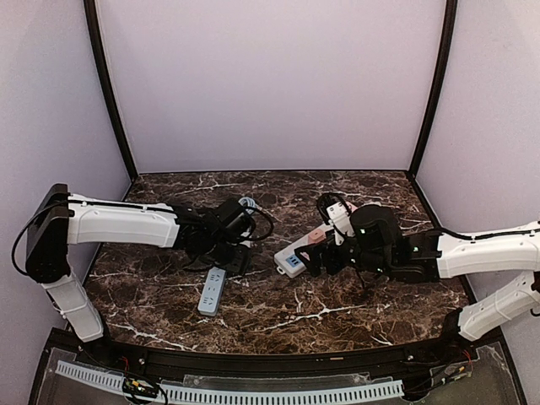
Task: Insert the plug
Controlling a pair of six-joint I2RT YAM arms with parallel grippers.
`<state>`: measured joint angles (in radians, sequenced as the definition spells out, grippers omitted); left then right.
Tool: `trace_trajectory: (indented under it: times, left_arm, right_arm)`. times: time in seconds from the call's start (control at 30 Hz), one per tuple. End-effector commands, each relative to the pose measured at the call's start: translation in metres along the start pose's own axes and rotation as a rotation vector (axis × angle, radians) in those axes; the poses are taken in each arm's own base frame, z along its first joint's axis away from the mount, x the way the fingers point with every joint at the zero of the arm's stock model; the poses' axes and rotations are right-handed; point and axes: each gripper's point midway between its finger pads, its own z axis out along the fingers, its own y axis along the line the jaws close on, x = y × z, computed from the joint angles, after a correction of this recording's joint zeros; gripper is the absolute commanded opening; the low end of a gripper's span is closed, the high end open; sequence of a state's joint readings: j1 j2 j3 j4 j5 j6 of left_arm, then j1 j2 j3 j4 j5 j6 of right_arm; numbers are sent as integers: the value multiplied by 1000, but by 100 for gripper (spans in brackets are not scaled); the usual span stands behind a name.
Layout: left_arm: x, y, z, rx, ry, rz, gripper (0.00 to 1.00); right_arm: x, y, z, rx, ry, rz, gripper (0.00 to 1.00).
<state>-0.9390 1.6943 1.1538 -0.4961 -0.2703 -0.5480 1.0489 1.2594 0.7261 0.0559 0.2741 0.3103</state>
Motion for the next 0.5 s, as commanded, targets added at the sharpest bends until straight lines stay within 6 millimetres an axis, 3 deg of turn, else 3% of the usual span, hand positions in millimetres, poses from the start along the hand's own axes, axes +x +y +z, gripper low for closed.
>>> trace_trajectory:
  times: [0.0,0.13,0.47]
  left_arm:
    - [-6,-7,15,-11,6,-38,69]
    - [-3,-8,31,-40,26,-34,68]
    - [-8,-14,48,-53,22,-22,58]
  right_arm:
    - [3,-9,-2,42,-1,44,98]
    - [6,-11,0,50,11,39,99]
    - [8,-9,2,46,22,26,99]
